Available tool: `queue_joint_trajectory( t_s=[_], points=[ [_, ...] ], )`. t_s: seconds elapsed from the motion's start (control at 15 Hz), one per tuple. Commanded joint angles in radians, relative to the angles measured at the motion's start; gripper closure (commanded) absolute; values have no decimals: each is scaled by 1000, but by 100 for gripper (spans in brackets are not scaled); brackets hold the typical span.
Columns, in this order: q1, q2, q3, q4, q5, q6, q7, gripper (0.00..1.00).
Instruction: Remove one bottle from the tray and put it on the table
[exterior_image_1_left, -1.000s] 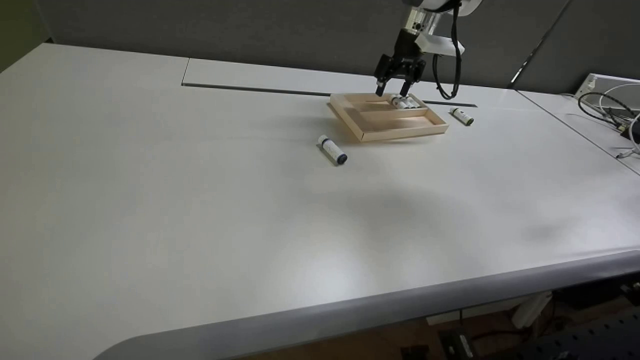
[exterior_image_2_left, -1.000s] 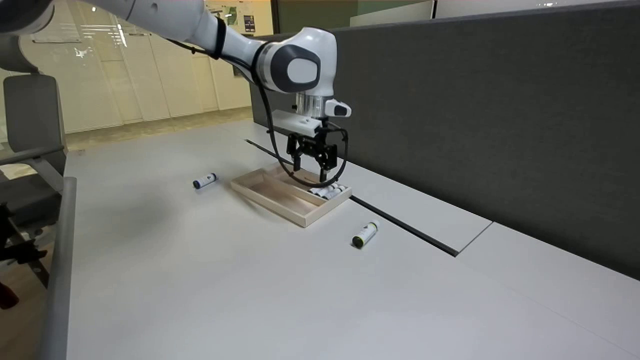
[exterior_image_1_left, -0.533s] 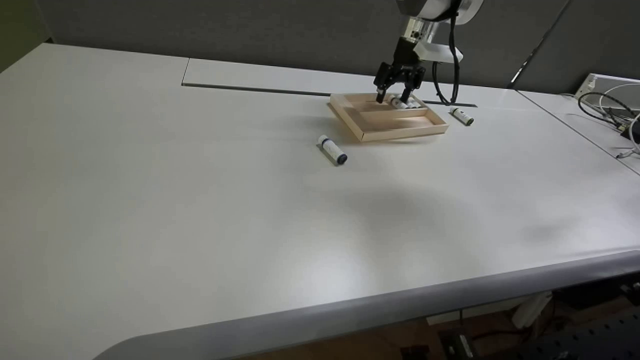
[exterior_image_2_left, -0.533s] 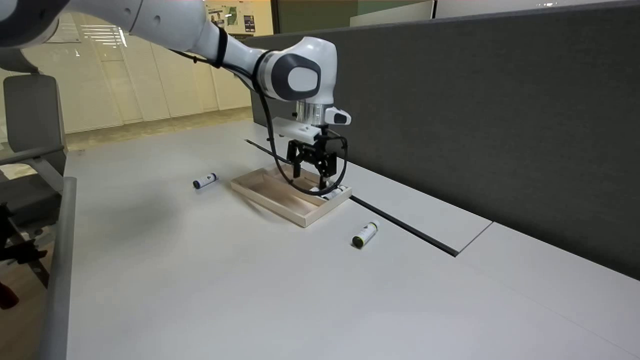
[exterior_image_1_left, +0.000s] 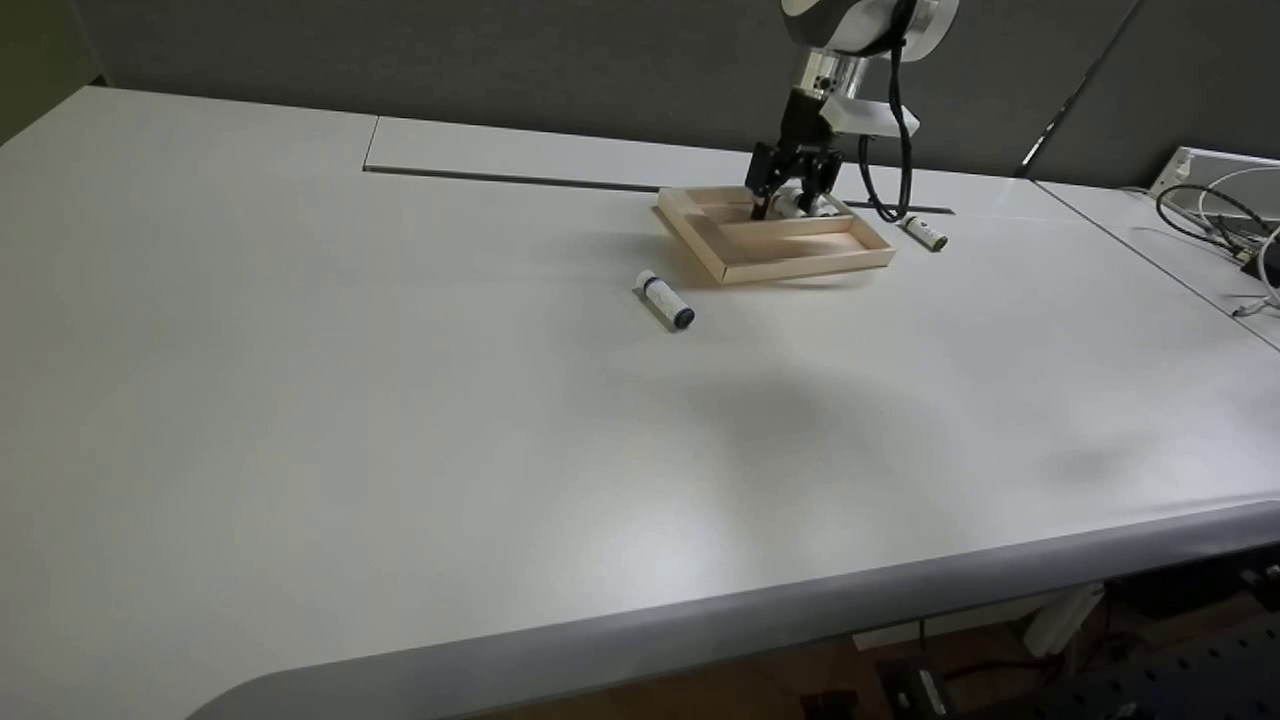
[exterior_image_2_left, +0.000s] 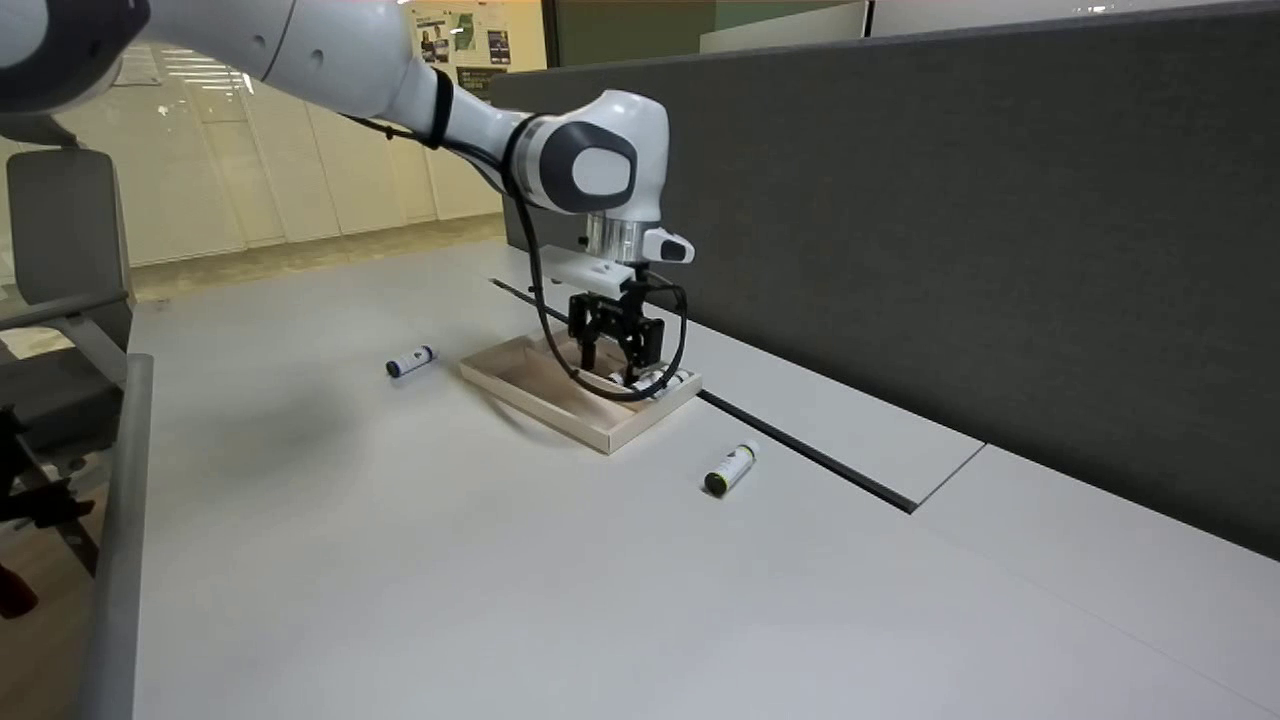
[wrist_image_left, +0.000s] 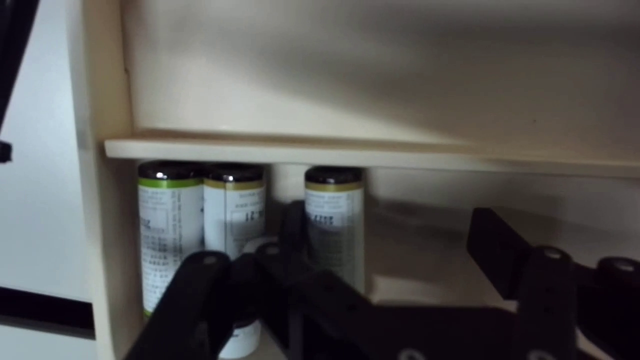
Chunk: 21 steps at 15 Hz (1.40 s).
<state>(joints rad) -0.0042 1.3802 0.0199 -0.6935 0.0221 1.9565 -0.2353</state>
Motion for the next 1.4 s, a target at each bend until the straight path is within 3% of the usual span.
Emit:
queue_joint_trajectory(
  t_s=[0.0,0.47,0.67,0.93,1.33],
  points=[
    [9,18,-10,68,-1,-39,40,47],
    [-4,0,-1,87,13,-129,49,95],
    [-11,-31,6,82,23,-182,37,93],
    [-7,-96,3,44,22,-160,25,93],
    [-4,-208,15,-105,26,-136,-1,93]
  ],
)
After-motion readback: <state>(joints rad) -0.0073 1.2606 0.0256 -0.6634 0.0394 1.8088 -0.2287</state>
